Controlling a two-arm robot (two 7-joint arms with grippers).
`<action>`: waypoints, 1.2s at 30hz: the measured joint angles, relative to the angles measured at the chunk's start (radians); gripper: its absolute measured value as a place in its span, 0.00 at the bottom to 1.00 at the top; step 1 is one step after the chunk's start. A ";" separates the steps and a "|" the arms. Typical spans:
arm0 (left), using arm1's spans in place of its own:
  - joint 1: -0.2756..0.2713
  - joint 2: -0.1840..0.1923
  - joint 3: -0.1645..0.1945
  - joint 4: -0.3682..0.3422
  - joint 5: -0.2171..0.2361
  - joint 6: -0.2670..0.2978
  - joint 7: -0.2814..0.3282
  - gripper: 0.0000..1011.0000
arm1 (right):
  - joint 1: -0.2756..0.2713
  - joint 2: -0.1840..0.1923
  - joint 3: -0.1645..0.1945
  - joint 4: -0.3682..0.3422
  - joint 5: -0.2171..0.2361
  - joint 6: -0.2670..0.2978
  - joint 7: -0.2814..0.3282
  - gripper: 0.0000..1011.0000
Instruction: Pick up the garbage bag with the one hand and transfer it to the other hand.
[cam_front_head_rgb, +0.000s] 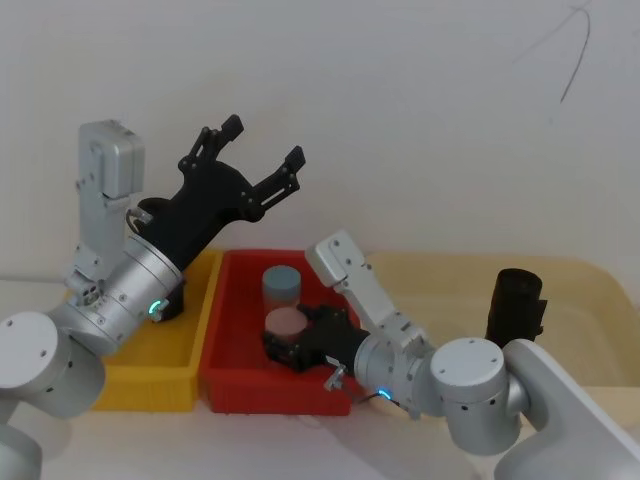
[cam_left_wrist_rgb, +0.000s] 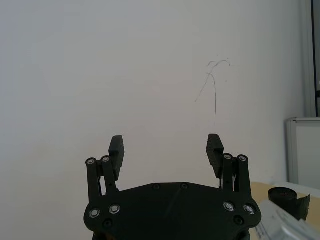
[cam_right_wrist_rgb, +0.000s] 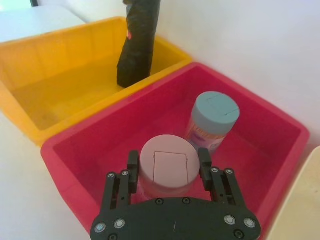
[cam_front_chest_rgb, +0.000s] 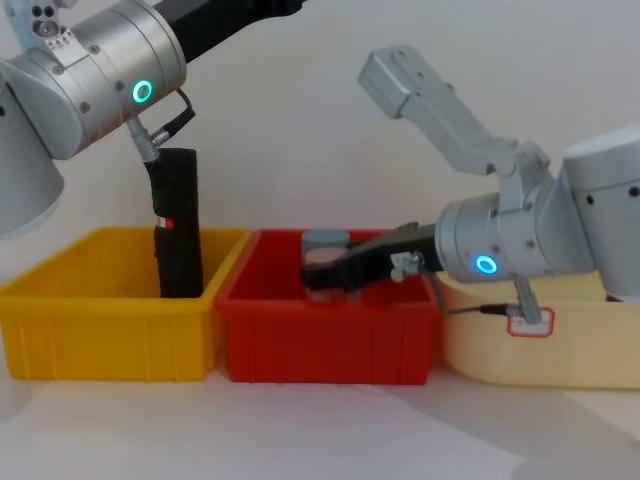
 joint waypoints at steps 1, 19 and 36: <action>0.000 0.000 0.000 0.000 0.000 0.000 0.000 0.99 | 0.000 0.000 0.000 0.000 0.000 0.000 0.000 0.68; 0.000 0.000 0.000 0.000 0.000 0.000 0.000 0.99 | -0.032 0.041 0.097 -0.152 0.035 -0.022 -0.043 0.68; 0.000 0.000 0.000 0.000 0.000 0.000 0.000 0.99 | -0.101 0.132 0.217 -0.254 0.045 -0.011 -0.103 0.68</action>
